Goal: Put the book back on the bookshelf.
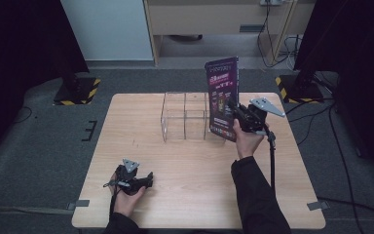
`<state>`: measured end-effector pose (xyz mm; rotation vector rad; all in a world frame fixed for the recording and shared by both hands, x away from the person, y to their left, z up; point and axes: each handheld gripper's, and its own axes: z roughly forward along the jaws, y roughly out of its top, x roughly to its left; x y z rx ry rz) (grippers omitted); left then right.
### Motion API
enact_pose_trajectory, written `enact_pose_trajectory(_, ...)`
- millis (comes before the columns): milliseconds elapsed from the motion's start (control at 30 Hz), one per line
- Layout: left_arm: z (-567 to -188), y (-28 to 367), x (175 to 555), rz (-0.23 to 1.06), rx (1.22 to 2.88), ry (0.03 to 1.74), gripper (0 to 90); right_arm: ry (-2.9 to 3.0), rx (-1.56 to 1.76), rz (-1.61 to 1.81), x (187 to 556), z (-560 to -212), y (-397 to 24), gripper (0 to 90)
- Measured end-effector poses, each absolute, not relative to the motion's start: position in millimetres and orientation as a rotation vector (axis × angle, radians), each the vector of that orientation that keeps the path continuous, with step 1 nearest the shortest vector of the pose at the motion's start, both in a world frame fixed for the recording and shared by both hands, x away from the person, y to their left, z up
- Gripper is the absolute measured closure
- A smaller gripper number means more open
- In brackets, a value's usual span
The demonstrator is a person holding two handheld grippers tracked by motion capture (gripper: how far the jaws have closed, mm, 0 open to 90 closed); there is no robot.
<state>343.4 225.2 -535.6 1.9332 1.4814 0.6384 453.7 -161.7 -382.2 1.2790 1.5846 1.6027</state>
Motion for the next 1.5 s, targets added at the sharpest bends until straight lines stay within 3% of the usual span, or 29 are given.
enact_pose_trajectory(767, -535.6, 225.1, 343.4, 0.639, 1.933, 1.481, 10.7, 1.579, 1.231, 1.559, 449.8, -420.2, -147.9, 84.1)
enact_pose_trajectory(1500, -535.6, 224.8, 343.4, 0.639, 1.933, 1.483, 10.5, 1.641, 1.192, 1.534, 414.3, -442.6, -164.0, 83.9)
